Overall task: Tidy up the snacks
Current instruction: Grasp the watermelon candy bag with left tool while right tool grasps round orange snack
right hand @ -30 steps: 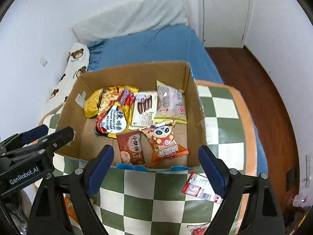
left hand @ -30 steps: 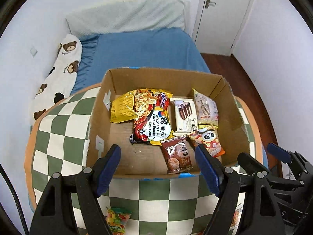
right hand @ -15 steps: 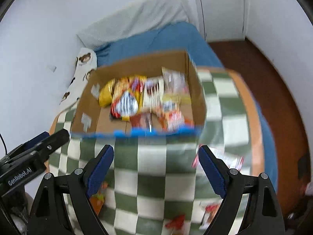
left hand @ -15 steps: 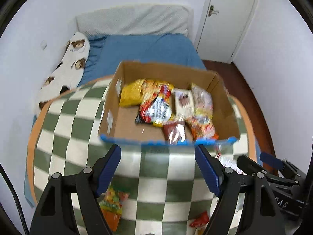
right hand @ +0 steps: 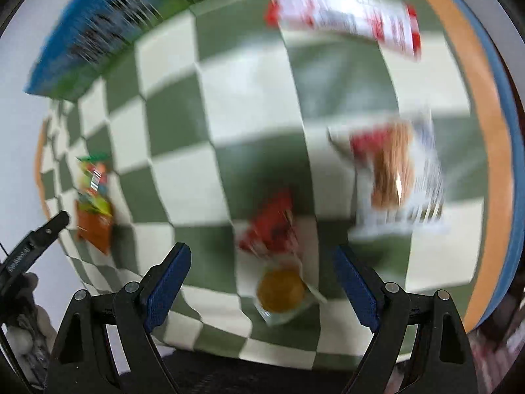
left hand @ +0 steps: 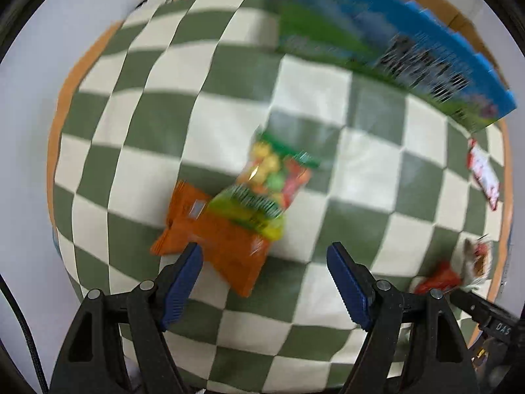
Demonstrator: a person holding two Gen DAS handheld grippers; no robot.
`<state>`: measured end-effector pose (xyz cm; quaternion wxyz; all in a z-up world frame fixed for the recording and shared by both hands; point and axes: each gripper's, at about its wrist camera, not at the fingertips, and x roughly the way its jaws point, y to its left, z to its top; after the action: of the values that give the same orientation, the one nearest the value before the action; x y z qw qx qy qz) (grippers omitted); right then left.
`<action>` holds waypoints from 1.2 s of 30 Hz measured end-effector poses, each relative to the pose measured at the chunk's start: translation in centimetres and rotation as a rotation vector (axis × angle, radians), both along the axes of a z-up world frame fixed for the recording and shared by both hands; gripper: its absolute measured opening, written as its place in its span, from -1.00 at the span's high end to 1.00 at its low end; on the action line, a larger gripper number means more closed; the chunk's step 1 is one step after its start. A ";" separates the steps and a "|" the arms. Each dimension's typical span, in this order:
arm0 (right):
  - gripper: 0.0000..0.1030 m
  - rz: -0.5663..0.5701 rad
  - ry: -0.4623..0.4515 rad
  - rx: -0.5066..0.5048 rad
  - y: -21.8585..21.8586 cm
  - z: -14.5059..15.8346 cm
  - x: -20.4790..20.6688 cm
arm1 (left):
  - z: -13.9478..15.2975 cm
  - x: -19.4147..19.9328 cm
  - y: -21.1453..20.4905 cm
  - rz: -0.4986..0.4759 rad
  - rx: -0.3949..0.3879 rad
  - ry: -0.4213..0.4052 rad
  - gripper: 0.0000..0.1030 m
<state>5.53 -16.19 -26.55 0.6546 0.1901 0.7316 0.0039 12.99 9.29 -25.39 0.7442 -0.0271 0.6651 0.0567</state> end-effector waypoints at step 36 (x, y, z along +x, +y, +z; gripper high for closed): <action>-0.28 0.072 -0.037 -0.036 7.9 -4.5 0.0 | -9.3 3.9 0.1 -0.089 -0.194 0.221 -0.03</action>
<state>5.53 -8.25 -31.01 0.6709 0.1517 0.7256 0.0177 16.91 9.42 -34.68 0.6622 -0.0631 0.7457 -0.0381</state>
